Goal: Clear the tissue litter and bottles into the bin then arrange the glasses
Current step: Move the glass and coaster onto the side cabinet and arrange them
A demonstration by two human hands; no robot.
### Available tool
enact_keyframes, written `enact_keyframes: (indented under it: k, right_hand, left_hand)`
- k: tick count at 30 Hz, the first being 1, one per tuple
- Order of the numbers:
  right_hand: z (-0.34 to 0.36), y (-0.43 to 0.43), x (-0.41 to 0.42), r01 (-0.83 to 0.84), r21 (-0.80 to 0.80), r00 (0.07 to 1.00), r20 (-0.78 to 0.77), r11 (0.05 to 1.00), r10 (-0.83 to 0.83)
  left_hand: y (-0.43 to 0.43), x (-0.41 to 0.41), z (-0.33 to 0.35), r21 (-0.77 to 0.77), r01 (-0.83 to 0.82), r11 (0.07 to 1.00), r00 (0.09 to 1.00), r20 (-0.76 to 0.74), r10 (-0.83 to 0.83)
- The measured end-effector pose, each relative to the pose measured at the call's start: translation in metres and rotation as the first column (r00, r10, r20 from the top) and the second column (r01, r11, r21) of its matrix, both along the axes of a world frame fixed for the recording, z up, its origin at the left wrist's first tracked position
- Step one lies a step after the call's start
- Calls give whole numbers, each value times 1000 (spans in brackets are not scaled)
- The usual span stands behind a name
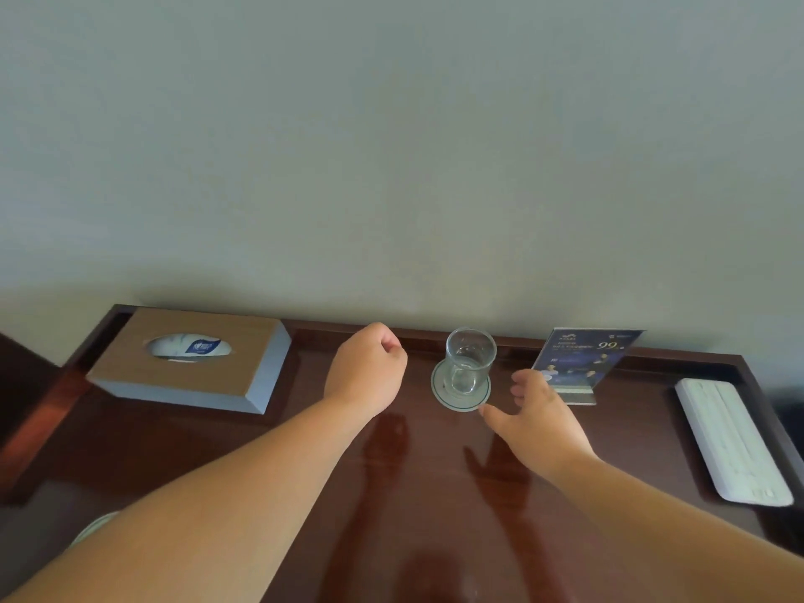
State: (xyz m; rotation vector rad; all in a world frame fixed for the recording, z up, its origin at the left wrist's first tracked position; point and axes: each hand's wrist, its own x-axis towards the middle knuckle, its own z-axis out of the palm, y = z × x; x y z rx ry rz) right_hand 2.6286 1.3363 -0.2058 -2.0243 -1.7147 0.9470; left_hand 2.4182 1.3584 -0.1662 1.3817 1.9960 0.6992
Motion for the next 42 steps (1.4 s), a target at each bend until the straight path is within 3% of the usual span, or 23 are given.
enact_keyframes:
  k: [11, 22, 31, 38, 42]
  right_hand:
    - [97, -35, -38, -94, 265, 994, -31, 960, 105]
    - [161, -165, -106, -57, 468, 998, 0, 882, 64]
    - [172, -246, -178, -157, 496, 986, 25, 854, 167]
    - [157, -254, -207, -286, 443, 955, 66, 850, 288]
    - [144, -249, -215, -319, 408, 943, 42, 855, 331]
  left_hand:
    - [-53, -16, 80, 166, 23, 986, 999, -46, -16]
    - [-169, -84, 127, 339, 114, 934, 993, -29, -111]
    - [-247, -154, 146, 370, 102, 923, 995, -55, -88]
    - [-273, -189, 129, 341, 45, 939, 999, -36, -34]
    - [-280, -210, 117, 303, 16, 953, 993, -115, 20]
